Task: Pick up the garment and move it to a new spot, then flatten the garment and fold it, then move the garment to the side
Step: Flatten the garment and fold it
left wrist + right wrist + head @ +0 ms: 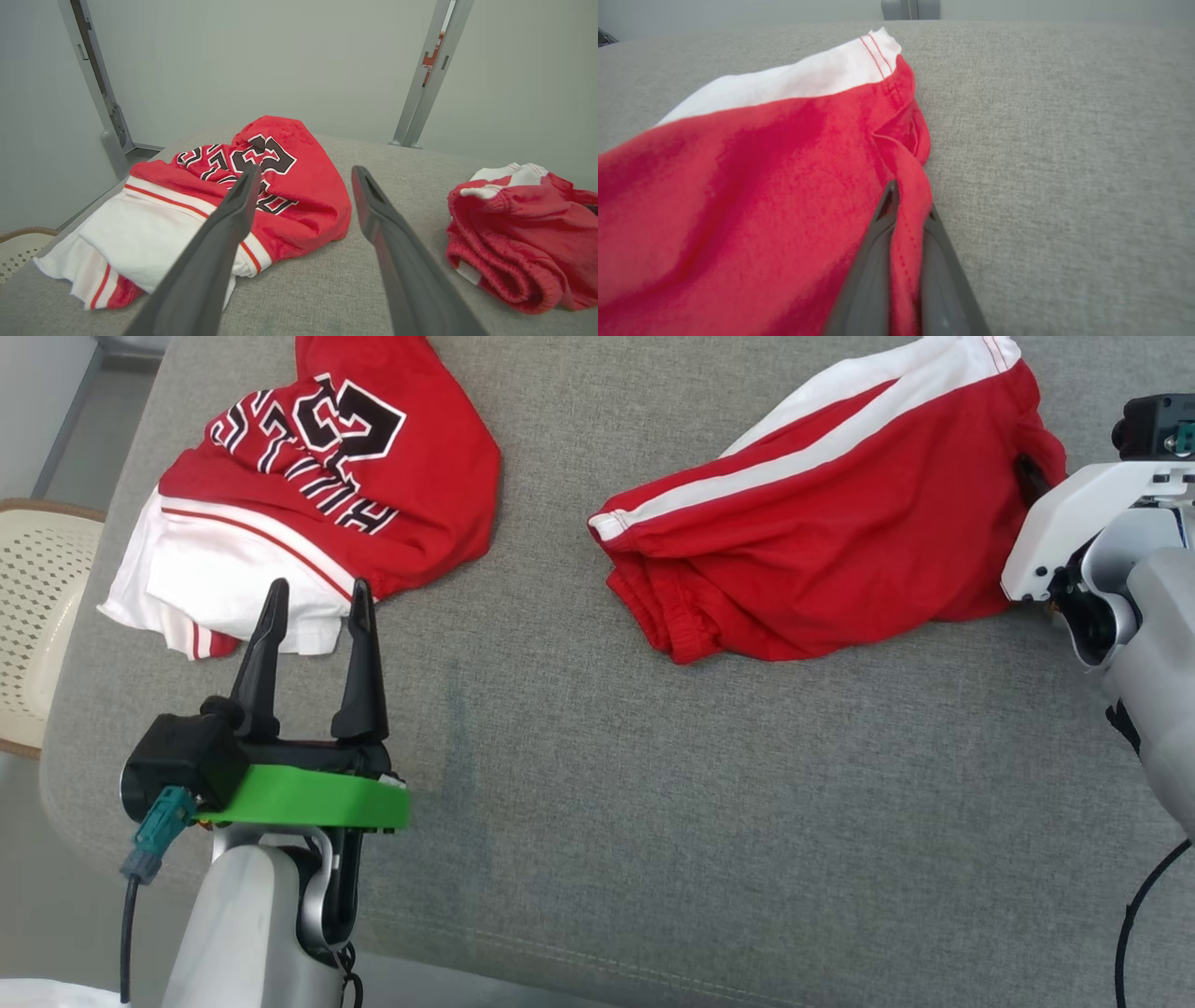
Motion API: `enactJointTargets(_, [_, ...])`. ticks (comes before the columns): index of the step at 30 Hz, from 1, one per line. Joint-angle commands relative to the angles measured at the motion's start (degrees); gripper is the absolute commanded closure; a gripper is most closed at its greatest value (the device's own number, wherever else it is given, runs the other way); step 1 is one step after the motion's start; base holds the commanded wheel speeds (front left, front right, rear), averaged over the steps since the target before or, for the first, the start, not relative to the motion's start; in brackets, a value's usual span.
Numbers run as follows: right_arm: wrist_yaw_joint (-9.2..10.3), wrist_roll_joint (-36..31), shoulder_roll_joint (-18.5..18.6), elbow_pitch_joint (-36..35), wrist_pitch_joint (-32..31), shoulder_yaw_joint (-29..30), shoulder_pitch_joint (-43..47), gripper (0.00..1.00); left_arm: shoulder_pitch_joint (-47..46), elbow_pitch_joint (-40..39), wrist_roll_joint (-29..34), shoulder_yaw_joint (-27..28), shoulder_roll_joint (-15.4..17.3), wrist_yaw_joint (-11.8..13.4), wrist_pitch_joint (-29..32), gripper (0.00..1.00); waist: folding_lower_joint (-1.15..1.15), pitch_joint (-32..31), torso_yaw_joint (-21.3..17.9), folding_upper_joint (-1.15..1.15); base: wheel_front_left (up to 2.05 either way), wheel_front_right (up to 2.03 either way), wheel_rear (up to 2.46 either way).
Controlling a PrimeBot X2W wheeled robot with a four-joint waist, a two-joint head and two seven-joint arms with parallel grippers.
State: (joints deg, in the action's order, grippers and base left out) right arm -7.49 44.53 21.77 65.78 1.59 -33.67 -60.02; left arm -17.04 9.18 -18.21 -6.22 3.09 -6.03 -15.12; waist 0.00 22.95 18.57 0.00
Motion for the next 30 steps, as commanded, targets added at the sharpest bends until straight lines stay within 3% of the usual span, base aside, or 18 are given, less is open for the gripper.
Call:
enactJointTargets(1, [0.01,0.6,0.2,0.2,-0.7,-0.5,2.3,1.0,0.9,0.0,0.6,0.3,-0.1,-0.2,0.0,0.0,0.0,-0.6,-0.5,0.0,0.0,0.0,0.0])
enactJointTargets(11, [0.03,6.2,3.1,-4.6,1.8,-2.2,7.2,1.0,3.2,0.4,3.1,2.0,-0.2,-0.9,0.0,0.0,0.0,-5.5,-4.9,0.0,0.0,0.0,0.0])
enactJointTargets(21, [0.03,13.4,9.4,-9.9,5.0,-2.1,17.9,1.0,7.1,0.6,6.3,3.9,0.4,-1.2,0.0,0.0,0.0,-10.0,-10.6,0.0,0.0,0.0,0.0])
enactJointTargets(26, [0.03,15.5,12.6,-9.8,5.3,-1.2,20.5,1.0,7.5,0.4,6.9,4.5,0.8,-1.3,0.0,0.0,0.0,-10.6,-12.1,0.0,0.0,0.0,0.0])
enactJointTargets(30, [0.03,16.3,12.7,-9.4,5.0,-0.8,20.4,1.0,7.6,0.1,7.4,4.6,0.9,-1.3,0.0,0.0,0.0,-10.6,-12.7,0.0,0.0,0.0,0.0])
